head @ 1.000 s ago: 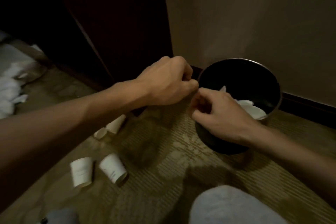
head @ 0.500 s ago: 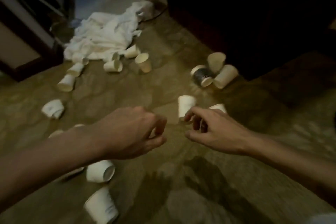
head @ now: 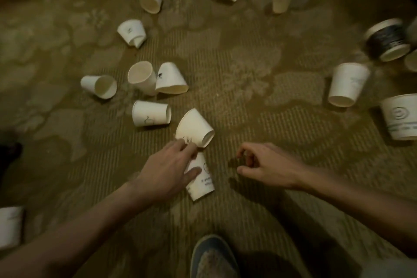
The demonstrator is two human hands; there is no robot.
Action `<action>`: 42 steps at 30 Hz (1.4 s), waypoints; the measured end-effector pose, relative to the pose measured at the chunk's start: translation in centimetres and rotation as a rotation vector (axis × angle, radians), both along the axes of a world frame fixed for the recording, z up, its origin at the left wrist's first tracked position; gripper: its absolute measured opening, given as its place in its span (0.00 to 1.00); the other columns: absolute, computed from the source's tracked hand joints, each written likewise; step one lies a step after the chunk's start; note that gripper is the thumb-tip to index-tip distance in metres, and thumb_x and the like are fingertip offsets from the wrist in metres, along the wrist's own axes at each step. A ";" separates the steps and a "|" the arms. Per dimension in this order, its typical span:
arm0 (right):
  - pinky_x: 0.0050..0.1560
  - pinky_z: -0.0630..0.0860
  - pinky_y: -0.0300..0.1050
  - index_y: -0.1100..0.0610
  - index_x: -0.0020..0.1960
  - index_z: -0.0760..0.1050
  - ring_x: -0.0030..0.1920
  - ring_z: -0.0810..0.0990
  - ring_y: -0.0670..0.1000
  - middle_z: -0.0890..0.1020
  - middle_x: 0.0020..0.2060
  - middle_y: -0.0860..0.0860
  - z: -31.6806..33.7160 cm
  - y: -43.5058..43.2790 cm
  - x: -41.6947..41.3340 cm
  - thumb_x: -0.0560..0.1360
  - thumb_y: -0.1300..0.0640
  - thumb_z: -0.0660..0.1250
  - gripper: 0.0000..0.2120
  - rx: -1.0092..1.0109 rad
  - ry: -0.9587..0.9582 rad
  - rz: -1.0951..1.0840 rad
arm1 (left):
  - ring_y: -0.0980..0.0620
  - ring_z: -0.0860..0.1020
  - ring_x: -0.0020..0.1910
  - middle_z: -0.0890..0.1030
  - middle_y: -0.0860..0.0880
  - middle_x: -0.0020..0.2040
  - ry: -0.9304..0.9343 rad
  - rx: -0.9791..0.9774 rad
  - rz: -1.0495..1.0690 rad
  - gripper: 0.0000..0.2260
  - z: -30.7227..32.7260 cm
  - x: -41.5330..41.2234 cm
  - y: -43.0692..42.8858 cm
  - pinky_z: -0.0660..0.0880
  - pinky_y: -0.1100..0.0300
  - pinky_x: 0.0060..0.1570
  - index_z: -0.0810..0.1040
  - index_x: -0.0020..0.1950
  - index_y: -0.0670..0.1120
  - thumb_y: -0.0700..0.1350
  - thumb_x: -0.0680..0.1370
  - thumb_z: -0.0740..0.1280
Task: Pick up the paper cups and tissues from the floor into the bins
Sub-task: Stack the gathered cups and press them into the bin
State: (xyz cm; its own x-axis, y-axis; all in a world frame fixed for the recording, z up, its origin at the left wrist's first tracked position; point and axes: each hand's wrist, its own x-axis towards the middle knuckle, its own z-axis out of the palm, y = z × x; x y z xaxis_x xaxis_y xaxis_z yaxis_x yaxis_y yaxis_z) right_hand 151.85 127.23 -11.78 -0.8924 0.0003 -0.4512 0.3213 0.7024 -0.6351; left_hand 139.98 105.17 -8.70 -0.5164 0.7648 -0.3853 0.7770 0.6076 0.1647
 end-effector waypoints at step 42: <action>0.29 0.74 0.36 0.44 0.48 0.69 0.44 0.81 0.49 0.80 0.47 0.51 1.3 1.3 -11.3 0.66 0.48 0.77 0.19 -0.129 -0.330 0.018 | 0.53 0.76 0.57 0.78 0.51 0.58 -0.460 0.576 1.014 0.13 -6.0 -4.0 1.2 0.75 0.53 0.60 0.76 0.63 0.48 0.51 0.83 0.61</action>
State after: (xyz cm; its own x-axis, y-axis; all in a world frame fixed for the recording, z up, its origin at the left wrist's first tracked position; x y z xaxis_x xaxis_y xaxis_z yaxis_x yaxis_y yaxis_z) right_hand 140.53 128.54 -10.46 -0.6979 -0.0899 -0.7106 0.5125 0.6304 -0.5831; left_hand 135.98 106.32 -14.70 -0.8767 0.2193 -0.4280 -0.1978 0.6469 0.7365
